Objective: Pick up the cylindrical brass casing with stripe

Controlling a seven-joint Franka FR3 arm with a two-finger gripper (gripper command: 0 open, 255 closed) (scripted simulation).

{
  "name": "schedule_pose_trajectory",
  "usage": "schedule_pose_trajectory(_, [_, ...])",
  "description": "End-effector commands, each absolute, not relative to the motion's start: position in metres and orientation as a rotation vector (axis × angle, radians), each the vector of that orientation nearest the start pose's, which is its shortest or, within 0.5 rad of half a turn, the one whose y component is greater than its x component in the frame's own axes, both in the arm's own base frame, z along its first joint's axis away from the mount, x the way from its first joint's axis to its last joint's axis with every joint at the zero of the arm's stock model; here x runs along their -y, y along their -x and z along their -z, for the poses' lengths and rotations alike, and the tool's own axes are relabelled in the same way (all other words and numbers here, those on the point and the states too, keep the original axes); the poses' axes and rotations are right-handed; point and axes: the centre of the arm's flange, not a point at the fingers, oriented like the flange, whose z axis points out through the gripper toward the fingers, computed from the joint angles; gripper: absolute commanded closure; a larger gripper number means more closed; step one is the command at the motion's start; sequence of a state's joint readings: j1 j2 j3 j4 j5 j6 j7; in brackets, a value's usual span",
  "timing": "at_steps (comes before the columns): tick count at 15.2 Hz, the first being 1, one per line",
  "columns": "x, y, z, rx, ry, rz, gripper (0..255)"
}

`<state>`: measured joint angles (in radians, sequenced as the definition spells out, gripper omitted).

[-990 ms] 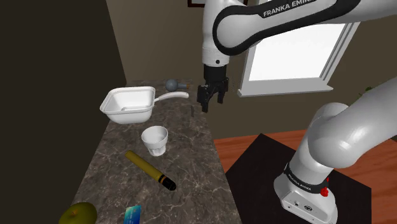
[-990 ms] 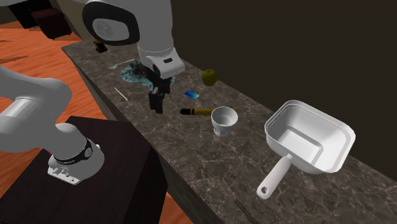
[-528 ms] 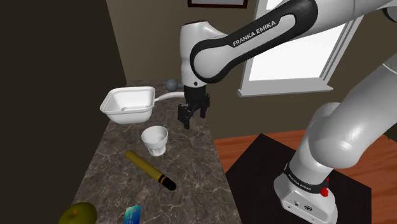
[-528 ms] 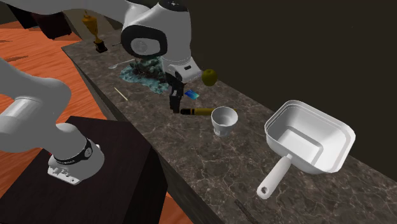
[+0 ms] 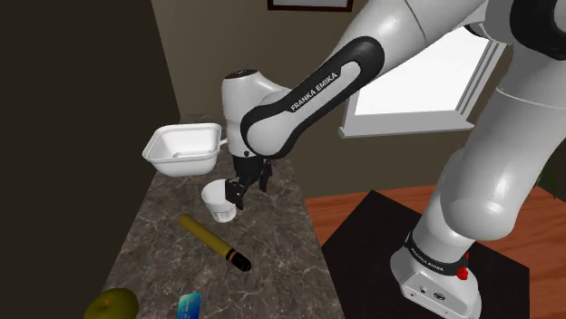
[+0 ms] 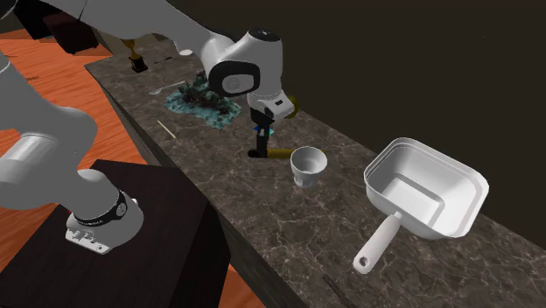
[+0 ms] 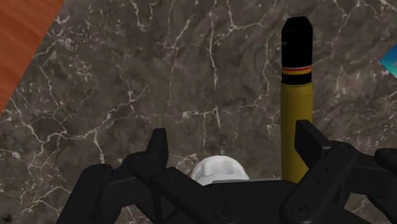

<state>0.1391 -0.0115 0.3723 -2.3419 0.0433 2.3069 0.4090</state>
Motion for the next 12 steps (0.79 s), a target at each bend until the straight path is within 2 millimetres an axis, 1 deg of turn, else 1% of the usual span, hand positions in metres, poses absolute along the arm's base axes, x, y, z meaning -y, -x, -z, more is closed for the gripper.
schedule_pose_trajectory(1, [-0.263, -0.444, -0.317, 0.129, 3.127, -0.046, 0])
schedule_pose_trajectory(11, [-0.353, -0.485, -0.229, 0.205, 3.139, -0.014, 0])
schedule_pose_trajectory(12, [-0.357, -0.487, -0.226, 0.208, 3.140, -0.013, 0])
